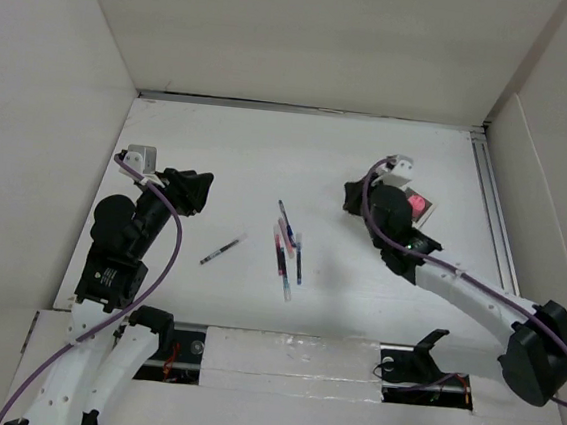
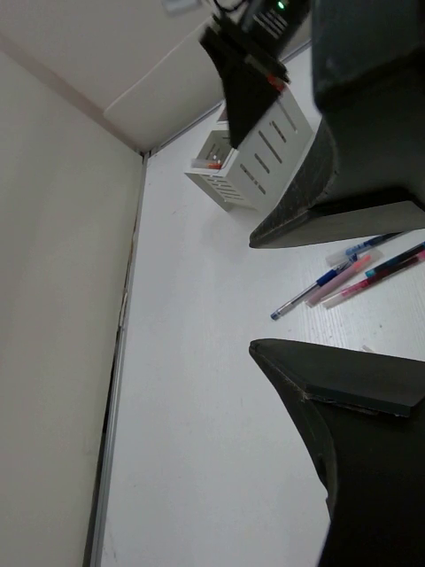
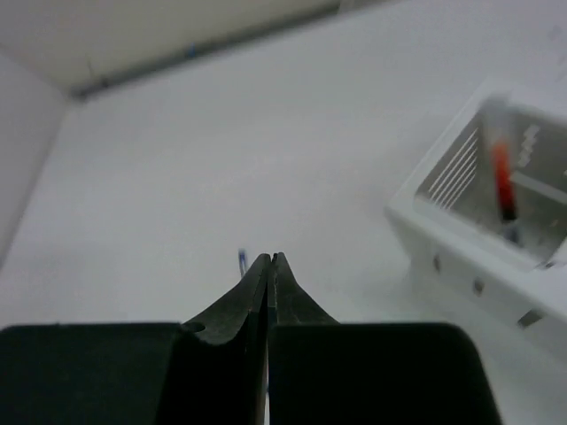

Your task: Organize the desk

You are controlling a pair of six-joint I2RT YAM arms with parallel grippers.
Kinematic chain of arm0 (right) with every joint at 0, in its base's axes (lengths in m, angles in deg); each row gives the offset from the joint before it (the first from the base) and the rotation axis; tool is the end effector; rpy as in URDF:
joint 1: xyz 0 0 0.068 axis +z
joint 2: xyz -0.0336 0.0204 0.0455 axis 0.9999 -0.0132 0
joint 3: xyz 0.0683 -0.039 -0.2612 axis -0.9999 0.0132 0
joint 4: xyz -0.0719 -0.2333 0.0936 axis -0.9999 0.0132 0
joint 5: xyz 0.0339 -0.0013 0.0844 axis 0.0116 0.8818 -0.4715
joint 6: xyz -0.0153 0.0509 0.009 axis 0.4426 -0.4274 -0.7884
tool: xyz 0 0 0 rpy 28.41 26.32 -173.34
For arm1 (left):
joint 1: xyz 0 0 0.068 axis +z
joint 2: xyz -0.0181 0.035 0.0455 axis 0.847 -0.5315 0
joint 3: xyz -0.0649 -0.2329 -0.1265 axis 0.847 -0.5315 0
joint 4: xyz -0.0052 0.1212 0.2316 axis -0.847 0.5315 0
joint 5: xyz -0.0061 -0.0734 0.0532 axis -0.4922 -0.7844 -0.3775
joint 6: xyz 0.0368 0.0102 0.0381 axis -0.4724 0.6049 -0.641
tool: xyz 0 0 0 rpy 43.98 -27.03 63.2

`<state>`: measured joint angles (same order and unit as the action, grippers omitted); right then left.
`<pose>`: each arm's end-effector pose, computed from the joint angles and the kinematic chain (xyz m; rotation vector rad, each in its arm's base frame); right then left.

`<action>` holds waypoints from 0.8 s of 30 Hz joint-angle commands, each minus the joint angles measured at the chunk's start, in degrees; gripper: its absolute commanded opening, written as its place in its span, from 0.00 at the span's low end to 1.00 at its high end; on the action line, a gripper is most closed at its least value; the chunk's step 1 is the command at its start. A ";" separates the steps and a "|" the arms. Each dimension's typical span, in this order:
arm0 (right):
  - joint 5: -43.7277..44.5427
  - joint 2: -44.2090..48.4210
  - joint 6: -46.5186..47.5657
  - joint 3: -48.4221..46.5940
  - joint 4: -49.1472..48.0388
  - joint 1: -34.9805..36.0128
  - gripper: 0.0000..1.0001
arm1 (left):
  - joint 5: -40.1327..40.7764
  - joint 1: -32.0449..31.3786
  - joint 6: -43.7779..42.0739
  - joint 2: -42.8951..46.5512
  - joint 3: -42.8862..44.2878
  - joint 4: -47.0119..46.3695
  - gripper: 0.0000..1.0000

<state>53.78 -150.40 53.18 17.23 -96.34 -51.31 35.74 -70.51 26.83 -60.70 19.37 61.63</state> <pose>0.2287 0.1576 0.3010 0.2404 1.7235 0.4745 0.1272 -0.0351 0.3791 0.0616 1.4380 -0.5978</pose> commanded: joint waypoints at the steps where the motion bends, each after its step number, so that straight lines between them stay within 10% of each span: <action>1: -12.44 -4.22 -0.97 1.95 9.15 3.20 0.00 | 0.00 0.32 -0.39 -0.09 2.13 -2.72 0.41; 7: -19.34 -14.86 1.50 -3.06 18.93 9.87 0.38 | -0.09 0.32 -0.21 -0.53 2.13 -2.73 0.41; 24: -13.98 -31.75 2.73 -12.11 16.73 9.89 0.42 | 0.26 0.32 -0.48 0.35 1.78 -2.90 0.41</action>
<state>37.83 -180.32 55.17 7.38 -78.54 -40.91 35.94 -70.51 26.85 -60.74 19.37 61.65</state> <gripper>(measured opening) 0.423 0.411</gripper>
